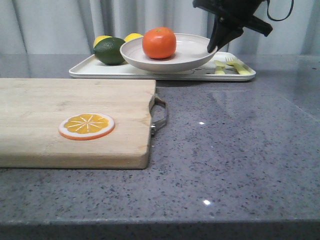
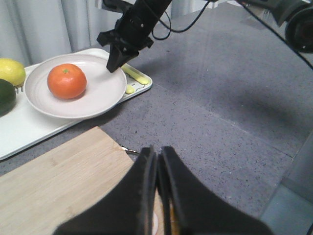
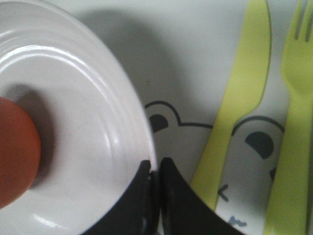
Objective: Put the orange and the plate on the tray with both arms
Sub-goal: 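Grip the plate rim with the right gripper and lift it onto the tray, then release the plate on the tray and raise the right gripper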
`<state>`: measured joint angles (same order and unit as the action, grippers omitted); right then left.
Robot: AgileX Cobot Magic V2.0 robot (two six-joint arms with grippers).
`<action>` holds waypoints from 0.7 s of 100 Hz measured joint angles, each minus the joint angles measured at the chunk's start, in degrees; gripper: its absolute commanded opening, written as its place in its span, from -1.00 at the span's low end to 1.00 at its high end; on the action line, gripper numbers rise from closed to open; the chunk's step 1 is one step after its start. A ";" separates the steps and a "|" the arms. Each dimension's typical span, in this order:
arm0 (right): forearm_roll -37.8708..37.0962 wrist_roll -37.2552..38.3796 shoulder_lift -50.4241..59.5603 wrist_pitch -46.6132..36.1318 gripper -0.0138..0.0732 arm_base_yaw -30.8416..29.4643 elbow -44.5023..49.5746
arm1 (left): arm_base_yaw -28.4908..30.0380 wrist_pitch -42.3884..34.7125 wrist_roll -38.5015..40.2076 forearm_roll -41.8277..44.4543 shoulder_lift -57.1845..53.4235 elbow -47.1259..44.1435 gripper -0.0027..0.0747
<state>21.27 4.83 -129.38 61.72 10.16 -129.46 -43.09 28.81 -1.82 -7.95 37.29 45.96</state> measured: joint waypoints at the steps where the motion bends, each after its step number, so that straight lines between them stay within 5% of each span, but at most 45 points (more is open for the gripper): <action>1: 0.00 0.03 -0.22 0.00 -0.82 0.00 -0.46 | 0.00 -0.18 0.00 0.00 0.00 0.00 -0.98; 70: 1.73 1.33 -7.22 -4.99 -0.82 0.00 -5.53 | 0.00 -1.12 0.00 0.00 0.00 0.00 -0.98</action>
<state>23.00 6.16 -136.60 56.72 10.16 -134.99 -43.09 27.69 -1.82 -7.95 37.29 45.96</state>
